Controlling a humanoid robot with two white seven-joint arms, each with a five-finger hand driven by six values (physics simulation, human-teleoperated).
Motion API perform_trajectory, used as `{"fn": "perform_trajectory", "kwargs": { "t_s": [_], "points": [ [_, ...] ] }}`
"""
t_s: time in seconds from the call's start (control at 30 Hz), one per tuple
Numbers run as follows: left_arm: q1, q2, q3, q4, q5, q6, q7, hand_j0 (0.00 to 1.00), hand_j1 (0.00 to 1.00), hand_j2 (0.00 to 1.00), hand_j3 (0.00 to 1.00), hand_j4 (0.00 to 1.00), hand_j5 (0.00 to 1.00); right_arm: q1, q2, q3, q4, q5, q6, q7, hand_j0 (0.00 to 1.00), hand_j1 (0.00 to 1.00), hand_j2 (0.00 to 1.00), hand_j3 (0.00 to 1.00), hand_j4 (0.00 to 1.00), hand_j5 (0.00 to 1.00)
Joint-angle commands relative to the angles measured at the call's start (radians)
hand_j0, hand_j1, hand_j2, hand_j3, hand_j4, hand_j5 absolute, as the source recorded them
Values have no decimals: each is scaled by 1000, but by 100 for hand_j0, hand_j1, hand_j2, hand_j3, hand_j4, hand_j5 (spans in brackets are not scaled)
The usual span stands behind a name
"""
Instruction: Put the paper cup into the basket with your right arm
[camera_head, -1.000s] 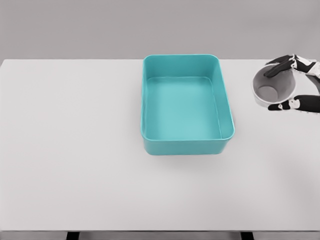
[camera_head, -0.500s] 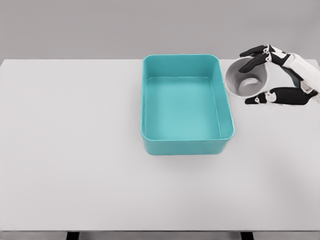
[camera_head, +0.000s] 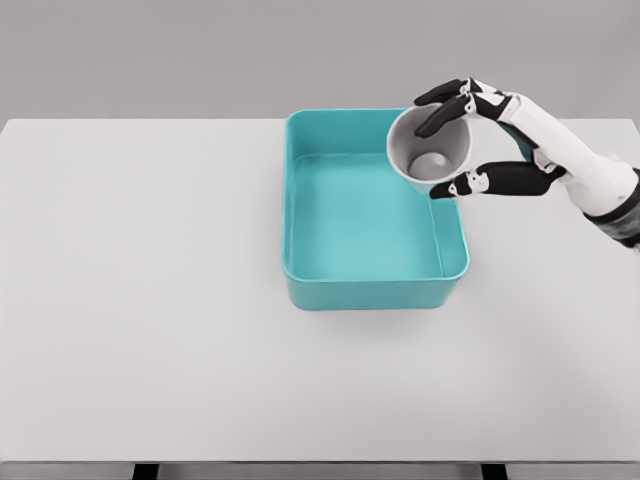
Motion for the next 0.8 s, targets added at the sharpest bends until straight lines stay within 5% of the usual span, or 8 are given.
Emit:
{"fn": "perform_trajectory", "kwargs": {
  "t_s": [0.0,0.17,0.77],
  "points": [
    [0,0,0,0,0,0,0,100,100,100,100,100,100,-3,22,22,17,-1,2,1,55,55,55,55,55,55],
    [0,0,0,0,0,0,0,100,100,100,100,100,100,-29,98,48,63,45,2,7,54,54,54,54,54,54],
    [0,0,0,1,0,0,0,100,100,100,100,100,100,-51,206,109,191,116,2,10,54,54,54,54,54,54]
  ]
}}
